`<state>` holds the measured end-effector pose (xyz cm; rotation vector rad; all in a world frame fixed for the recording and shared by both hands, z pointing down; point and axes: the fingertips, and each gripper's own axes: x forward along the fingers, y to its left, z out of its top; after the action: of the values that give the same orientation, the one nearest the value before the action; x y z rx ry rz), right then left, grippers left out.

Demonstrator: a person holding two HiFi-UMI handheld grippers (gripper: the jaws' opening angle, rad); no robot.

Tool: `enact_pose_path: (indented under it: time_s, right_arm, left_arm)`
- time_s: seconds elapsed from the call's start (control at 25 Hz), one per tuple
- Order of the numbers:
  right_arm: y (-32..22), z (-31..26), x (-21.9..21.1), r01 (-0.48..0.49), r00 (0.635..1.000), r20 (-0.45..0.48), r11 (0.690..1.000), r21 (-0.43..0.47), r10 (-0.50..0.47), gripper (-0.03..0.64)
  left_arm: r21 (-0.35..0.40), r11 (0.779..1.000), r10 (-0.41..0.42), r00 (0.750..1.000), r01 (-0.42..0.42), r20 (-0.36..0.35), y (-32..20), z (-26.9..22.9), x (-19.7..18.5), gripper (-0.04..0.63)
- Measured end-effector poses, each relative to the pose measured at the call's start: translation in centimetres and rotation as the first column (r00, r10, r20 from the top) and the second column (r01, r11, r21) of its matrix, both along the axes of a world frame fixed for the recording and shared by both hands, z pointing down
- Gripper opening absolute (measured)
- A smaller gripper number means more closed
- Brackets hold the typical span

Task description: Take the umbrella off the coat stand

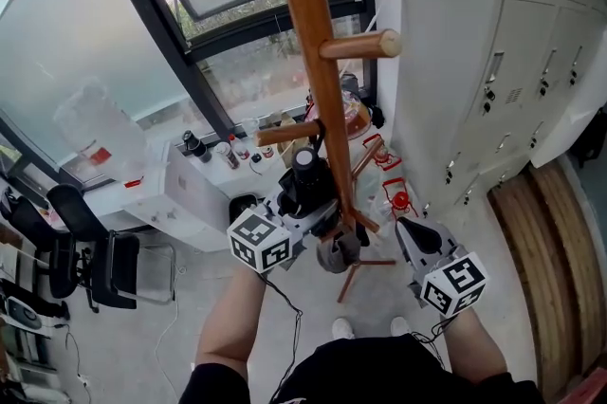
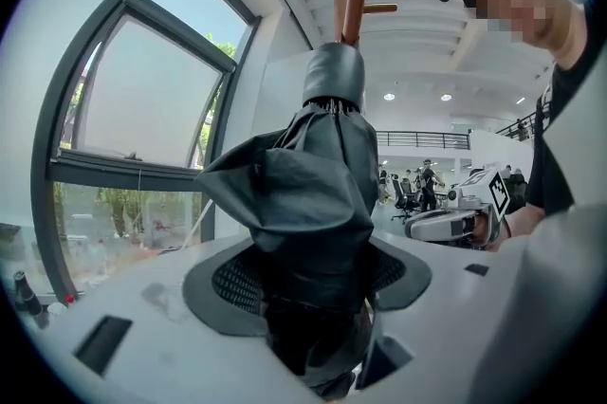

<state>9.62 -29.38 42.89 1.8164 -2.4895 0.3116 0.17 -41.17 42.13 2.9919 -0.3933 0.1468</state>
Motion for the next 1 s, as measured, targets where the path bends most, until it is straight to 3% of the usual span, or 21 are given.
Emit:
enact_pose_path:
  time_s: [0.52,1.0]
  right_arm:
    - [0.2,-0.8,-0.3,0.053,0.999,0.007,0.998,0.019,-0.053,0.054]
    - [-0.2,-1.2,-0.7,0.122,0.992,0.01,0.992,0.032,-0.122,0.054]
  left_arm:
    - [0.007,0.991,-0.133,0.99,0.133,-0.057,0.8,-2.8,-1.6,0.268]
    - [0.04,0.97,-0.23,0.962,0.238,-0.146,1.8,-6.7,-3.6,0.267]
